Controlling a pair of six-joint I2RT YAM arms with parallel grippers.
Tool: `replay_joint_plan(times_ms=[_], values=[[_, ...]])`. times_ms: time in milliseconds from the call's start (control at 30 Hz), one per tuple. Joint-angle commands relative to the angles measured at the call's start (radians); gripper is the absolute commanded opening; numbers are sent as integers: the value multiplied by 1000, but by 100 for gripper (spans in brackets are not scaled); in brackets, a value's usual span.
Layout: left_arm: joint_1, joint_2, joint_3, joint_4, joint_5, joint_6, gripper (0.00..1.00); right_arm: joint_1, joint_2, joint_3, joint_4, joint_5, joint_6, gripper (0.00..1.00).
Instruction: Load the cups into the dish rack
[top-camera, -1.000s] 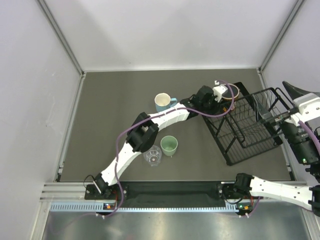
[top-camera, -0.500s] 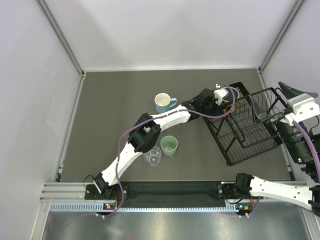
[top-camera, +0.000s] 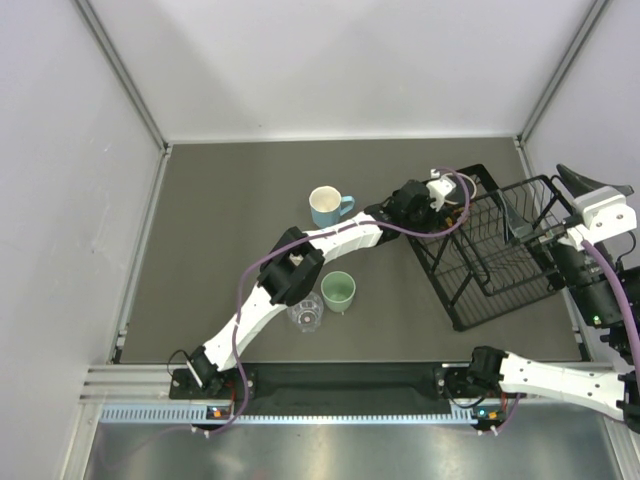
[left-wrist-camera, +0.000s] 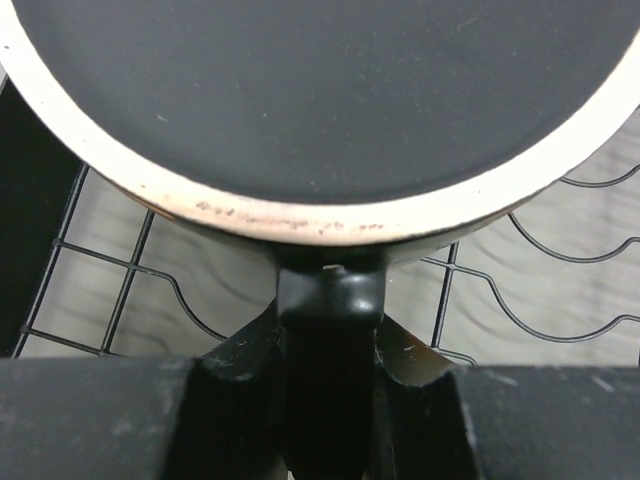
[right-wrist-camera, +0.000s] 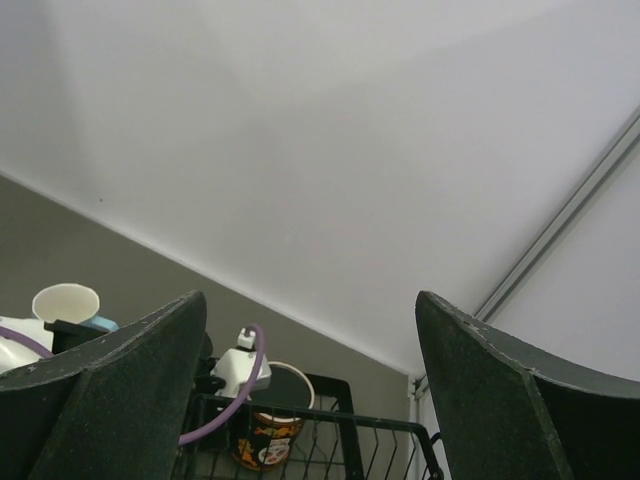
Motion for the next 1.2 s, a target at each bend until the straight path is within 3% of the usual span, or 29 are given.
replay_joint_plan(times_ms=[0, 133, 333, 667, 1167], values=[[-6, -36, 82, 204, -7, -7, 7, -4, -9, 4, 34, 16, 13, 85], [-6, -32, 79, 204, 0, -19, 32, -5, -11, 1, 29, 16, 14, 85], [-6, -38, 70, 204, 3, -24, 54, -5, -17, -4, 17, 16, 17, 85], [-4, -96, -2, 205, 15, -7, 61, -4, -32, -4, 8, 22, 26, 86], [42, -422, -327, 110, 56, 28, 63, -4, 57, 48, -18, 64, 100, 89]])
